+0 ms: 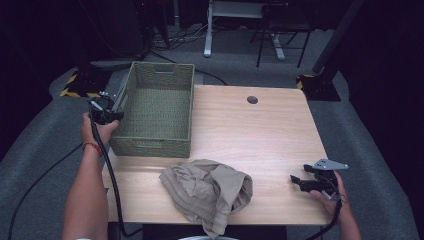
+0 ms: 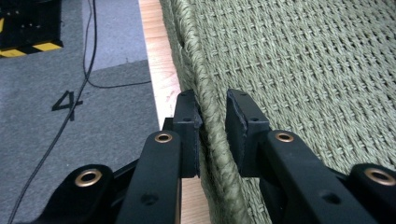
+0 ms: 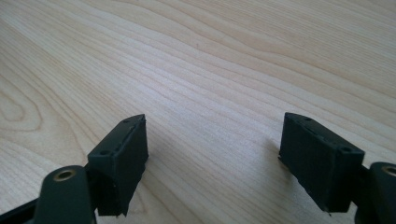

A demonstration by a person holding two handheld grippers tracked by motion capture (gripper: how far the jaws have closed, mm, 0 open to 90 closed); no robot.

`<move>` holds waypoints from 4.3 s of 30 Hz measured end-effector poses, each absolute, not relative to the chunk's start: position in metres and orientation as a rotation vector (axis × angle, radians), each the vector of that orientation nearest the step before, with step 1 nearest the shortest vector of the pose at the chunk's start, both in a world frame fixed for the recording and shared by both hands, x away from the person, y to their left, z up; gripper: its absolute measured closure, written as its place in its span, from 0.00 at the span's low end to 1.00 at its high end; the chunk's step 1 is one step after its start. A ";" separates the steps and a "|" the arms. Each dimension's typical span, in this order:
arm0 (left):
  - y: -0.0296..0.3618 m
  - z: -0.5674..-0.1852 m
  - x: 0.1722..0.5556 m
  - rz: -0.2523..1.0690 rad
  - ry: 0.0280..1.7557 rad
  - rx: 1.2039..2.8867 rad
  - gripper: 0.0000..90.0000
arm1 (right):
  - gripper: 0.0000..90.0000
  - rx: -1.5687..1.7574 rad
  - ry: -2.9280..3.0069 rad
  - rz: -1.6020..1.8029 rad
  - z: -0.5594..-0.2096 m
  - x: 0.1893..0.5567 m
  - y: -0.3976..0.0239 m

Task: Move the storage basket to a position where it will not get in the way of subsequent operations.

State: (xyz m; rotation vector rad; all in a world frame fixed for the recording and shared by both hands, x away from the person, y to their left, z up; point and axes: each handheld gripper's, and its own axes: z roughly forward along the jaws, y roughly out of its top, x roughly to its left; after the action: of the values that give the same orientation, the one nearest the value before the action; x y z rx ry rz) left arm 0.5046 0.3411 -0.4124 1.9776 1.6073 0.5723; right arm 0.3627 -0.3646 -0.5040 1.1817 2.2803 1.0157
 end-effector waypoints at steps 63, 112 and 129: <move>0.177 -0.379 0.383 0.455 0.736 2.069 0.23 | 0.25 1.194 2.269 1.006 -0.504 0.364 -0.363; 0.103 -0.476 0.368 0.273 0.597 2.242 0.19 | 0.99 0.628 2.484 1.067 -0.479 0.357 -0.199; 0.130 -0.465 0.359 0.368 0.605 2.257 0.21 | 0.57 1.112 2.313 0.908 -0.485 0.405 -0.276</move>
State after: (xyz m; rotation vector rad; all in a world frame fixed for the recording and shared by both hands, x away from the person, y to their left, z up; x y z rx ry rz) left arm 0.3591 0.1298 -0.4653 2.2574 0.6051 0.3681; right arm 0.4050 -0.2761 -0.4853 1.1116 2.3130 0.9082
